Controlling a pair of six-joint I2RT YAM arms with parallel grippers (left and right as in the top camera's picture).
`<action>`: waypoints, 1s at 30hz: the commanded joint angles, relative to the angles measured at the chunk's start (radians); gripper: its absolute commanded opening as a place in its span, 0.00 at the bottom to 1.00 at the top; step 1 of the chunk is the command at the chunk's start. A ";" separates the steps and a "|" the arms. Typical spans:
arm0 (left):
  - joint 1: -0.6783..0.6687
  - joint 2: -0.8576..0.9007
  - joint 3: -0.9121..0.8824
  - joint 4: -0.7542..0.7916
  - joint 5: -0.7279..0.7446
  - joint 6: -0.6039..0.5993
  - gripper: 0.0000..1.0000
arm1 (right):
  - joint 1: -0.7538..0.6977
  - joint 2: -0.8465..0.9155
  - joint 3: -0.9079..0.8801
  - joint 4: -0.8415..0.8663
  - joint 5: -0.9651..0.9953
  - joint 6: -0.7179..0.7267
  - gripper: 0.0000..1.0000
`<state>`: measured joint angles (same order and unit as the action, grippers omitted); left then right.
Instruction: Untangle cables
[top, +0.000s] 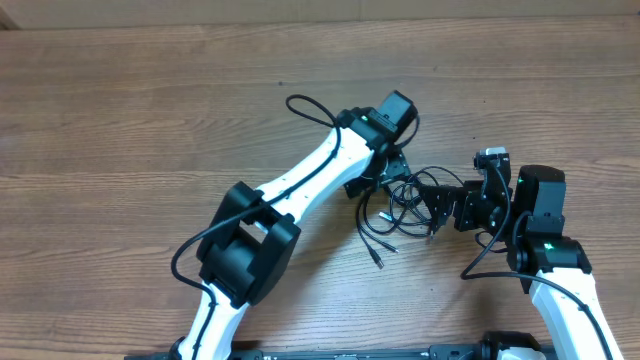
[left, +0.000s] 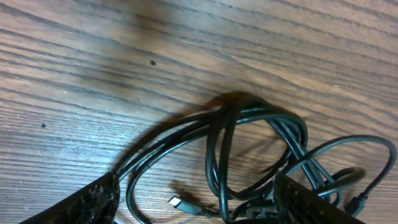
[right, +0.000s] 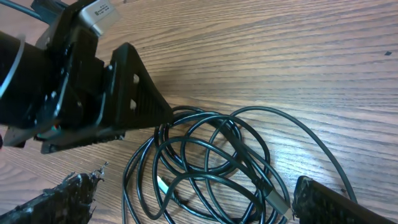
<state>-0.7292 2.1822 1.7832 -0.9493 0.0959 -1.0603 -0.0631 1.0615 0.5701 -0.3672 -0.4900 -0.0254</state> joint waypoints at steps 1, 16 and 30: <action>-0.009 0.006 0.025 0.005 -0.057 -0.027 0.79 | 0.003 0.001 0.020 0.006 0.002 0.003 1.00; -0.016 0.089 0.025 0.043 0.065 -0.048 0.68 | 0.003 0.001 0.020 0.005 0.002 0.003 1.00; -0.037 0.089 0.025 0.035 -0.004 -0.044 0.43 | 0.003 0.001 0.020 0.005 0.002 0.003 1.00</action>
<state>-0.7528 2.2639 1.7905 -0.9134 0.1150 -1.1007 -0.0631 1.0615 0.5701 -0.3672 -0.4900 -0.0254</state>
